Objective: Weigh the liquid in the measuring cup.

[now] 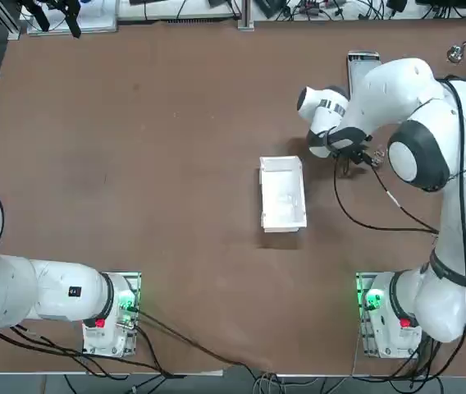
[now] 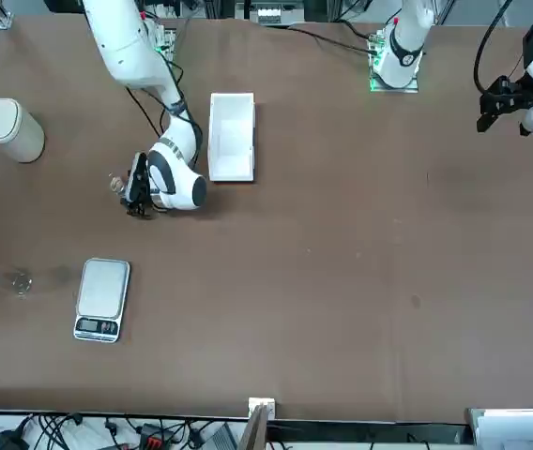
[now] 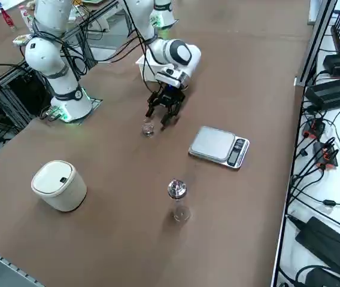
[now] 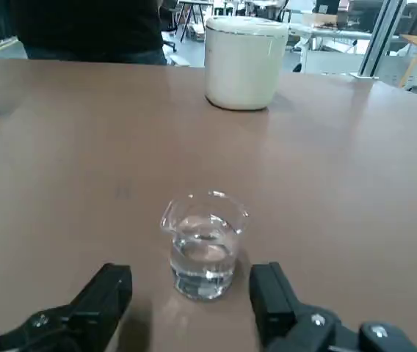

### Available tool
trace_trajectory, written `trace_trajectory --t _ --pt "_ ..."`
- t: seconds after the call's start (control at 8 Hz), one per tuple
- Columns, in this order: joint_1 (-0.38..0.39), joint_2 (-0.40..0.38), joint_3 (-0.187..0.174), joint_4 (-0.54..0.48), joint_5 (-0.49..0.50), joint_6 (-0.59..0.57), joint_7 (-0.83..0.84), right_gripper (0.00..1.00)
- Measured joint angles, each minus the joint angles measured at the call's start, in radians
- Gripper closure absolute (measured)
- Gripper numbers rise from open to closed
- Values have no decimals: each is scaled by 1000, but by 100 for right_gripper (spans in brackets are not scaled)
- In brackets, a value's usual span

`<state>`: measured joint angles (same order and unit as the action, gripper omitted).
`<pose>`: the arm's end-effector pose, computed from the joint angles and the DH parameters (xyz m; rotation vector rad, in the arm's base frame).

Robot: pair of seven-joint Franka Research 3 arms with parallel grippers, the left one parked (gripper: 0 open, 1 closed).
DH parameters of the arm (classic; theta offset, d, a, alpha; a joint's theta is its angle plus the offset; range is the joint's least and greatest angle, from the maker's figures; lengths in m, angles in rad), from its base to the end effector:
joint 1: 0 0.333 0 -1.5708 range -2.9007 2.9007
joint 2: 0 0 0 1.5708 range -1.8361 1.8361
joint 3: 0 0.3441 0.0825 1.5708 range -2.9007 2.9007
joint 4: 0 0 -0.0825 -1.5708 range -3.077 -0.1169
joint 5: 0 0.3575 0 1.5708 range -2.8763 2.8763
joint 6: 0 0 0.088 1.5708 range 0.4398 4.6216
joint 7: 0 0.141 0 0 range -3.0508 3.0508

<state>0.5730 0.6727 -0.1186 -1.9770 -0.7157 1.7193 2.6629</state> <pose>0.4778 0.1391 0.1427 1.3650 -1.6197 0.7942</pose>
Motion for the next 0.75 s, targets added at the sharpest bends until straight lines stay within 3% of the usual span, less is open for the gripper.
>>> trace_trajectory --t 0.75 --pt "-42 15 0 -27 -36 2 25 3"
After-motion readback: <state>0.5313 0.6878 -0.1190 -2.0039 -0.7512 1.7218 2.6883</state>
